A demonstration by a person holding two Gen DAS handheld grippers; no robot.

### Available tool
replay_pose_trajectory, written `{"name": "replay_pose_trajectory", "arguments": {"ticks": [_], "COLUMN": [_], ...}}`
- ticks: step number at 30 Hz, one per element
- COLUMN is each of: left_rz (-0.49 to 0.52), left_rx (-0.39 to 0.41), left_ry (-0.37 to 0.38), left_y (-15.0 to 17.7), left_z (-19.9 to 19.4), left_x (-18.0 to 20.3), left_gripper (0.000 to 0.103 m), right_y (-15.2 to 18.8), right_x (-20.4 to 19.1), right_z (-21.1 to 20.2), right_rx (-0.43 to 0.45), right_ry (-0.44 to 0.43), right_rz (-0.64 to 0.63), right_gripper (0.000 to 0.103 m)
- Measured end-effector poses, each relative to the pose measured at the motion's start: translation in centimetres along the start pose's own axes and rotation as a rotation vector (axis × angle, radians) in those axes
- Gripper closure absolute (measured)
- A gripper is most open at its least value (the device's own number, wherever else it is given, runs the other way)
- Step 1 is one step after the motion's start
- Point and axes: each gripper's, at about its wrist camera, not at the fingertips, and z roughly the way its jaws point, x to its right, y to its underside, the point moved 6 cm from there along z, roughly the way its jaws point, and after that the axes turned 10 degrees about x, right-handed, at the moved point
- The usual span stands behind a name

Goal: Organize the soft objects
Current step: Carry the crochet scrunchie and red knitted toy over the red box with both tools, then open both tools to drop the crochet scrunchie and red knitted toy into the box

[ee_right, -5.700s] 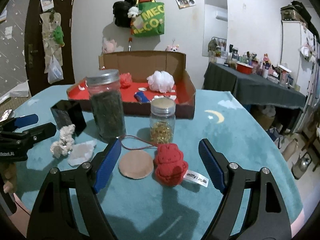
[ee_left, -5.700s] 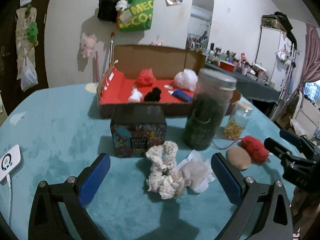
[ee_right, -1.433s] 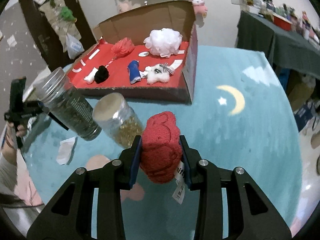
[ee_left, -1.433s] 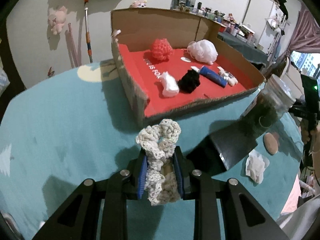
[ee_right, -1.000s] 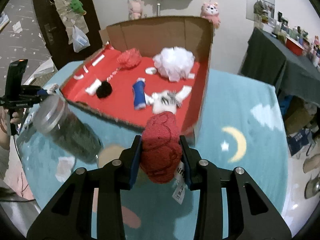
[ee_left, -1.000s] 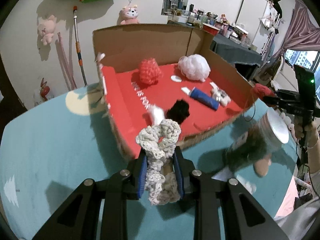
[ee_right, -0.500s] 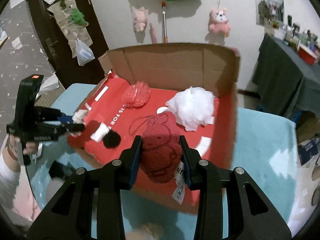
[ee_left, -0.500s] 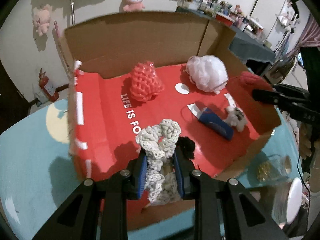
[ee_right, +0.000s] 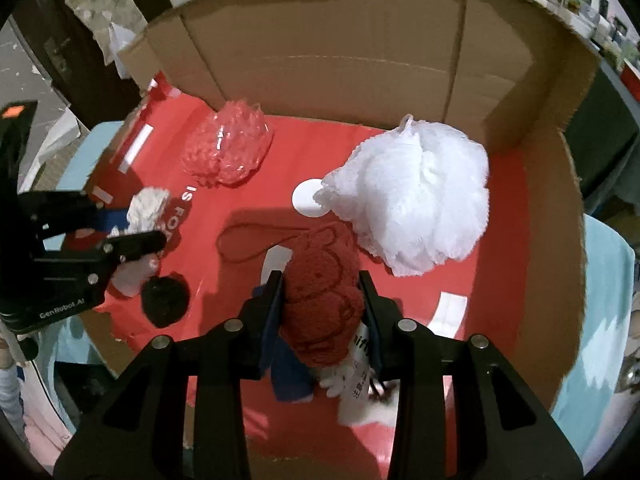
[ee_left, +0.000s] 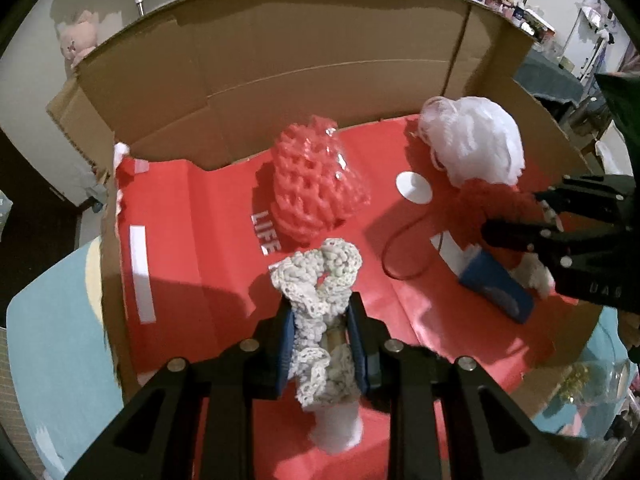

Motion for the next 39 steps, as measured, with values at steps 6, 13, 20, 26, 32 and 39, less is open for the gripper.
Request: {"name": "replay_pose_trajectory", "arguments": {"ticks": [6, 13, 20, 26, 32, 39], "left_rz": [0.011, 0.015, 0.019, -0.010, -0.042, -0.096], "left_rx": [-0.025, -0.035, -0.028, 0.005, 0.079, 0.205], "left_ry": [-0.016, -0.035, -0.038, -0.032, -0.013, 0.015], "left_y": [-0.3, -0.6, -0.4, -0.3, 0.1, 1.0], "left_z": [1.1, 1.8, 1.5, 0.1, -3.8, -9.8], "left_x": [-0.3, -0.5, 0.0, -0.6, -0.5, 0.2], "left_gripper": [0.075, 0.072, 0.070, 0.057, 0.039, 0.023], "right_y": [-0.2, -0.1, 0.2, -0.1, 0.1, 0.1], "right_x": [0.3, 0.2, 0.2, -0.2, -0.5, -0.7], "right_z": [1.5, 2.1, 2.2, 2.1, -0.3, -5.6], "right_rx": [-0.059, -0.082, -0.089, -0.079, -0.050, 0.054], "right_ry": [0.020, 0.050, 0.064, 0.082, 0.076, 0.079], "right_rz": [-0.003, -0.033, -0.040, -0.040, -0.029, -0.004], "right_gripper": [0.069, 0.067, 0.064, 0.053, 0.047, 0.035]}}
